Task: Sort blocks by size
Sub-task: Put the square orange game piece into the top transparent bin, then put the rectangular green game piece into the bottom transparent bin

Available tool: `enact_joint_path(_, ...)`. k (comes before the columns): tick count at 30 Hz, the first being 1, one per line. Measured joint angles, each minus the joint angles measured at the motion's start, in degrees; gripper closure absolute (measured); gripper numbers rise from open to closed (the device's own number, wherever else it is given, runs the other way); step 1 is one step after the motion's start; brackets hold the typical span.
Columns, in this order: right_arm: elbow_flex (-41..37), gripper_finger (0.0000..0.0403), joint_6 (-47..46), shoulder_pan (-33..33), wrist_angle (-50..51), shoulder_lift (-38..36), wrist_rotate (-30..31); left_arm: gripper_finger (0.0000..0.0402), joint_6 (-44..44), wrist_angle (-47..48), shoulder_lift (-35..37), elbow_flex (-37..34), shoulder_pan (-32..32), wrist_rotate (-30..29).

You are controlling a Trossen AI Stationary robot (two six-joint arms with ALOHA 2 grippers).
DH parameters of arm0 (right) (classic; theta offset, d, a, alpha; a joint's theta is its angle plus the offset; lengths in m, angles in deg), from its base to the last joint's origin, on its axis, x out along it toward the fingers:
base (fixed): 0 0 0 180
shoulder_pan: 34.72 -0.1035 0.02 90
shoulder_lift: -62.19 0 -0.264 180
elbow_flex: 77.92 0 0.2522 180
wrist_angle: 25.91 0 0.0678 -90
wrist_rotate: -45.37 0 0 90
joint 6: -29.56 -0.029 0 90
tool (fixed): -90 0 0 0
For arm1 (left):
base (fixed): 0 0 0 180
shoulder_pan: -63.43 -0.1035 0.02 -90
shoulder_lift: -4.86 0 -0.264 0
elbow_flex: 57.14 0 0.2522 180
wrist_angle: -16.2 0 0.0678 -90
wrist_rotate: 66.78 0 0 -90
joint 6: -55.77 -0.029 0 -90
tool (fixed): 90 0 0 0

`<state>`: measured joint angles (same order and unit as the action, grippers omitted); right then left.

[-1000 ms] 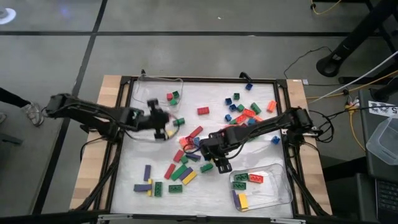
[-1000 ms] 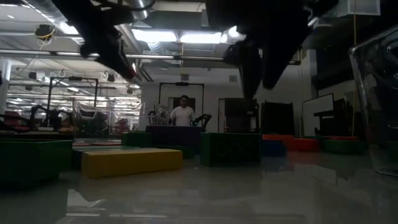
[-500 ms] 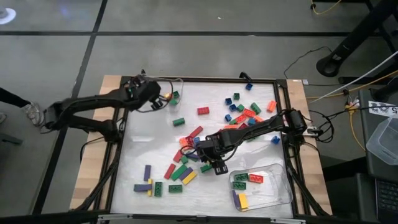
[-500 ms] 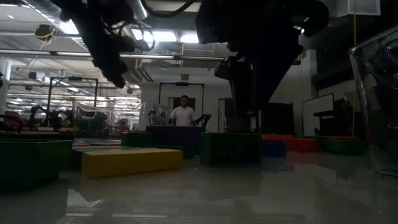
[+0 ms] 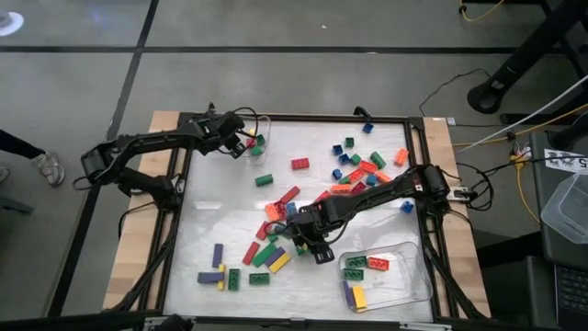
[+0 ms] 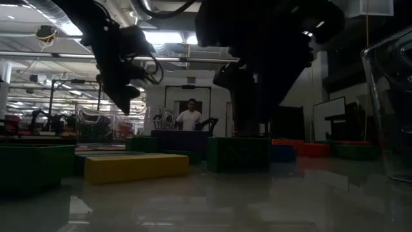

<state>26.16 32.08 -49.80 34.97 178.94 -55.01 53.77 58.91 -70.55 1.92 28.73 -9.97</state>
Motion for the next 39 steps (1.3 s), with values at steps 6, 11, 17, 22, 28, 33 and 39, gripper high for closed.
enact_joint_path(6, 0.00, 0.0175, 0.70, -0.47, -1.58, 0.62, -0.18, 0.0179, -1.39, -0.75, -0.30, 0.02, 0.20, 0.20)
enact_joint_path(11, 0.00, 0.0175, 0.70, -0.34, -3.53, 1.55, 0.56, 0.0179, 0.15, -1.50, 0.08, 0.05, 0.20, 3.30)
enact_joint_path(17, 0.00, 0.0194, 0.69, -0.34, -3.53, 3.18, 0.32, 0.0178, 0.70, -1.37, 0.16, 0.04, 1.51, 10.20)
enact_joint_path(22, 0.00, 0.0245, 0.67, -0.33, -4.35, 4.29, 0.32, 0.0178, 0.56, -1.50, 1.30, 0.04, 4.22, 13.04)
enact_joint_path(28, 0.03, 0.0312, 0.75, -0.32, -4.08, 4.38, 0.33, 0.0178, 1.32, -1.28, 3.69, 0.09, 8.42, 14.17)
enact_joint_path(33, 2.80, 0.0320, 0.76, -0.32, 1.16, 4.21, 0.32, 0.0186, 1.70, -1.36, 7.26, 0.17, 12.56, 19.86)
enact_joint_path(39, 13.46, 0.0312, 0.95, -0.43, 15.94, 4.19, 0.30, 0.0206, 5.16, -1.24, 12.78, 0.19, 18.85, 29.64)
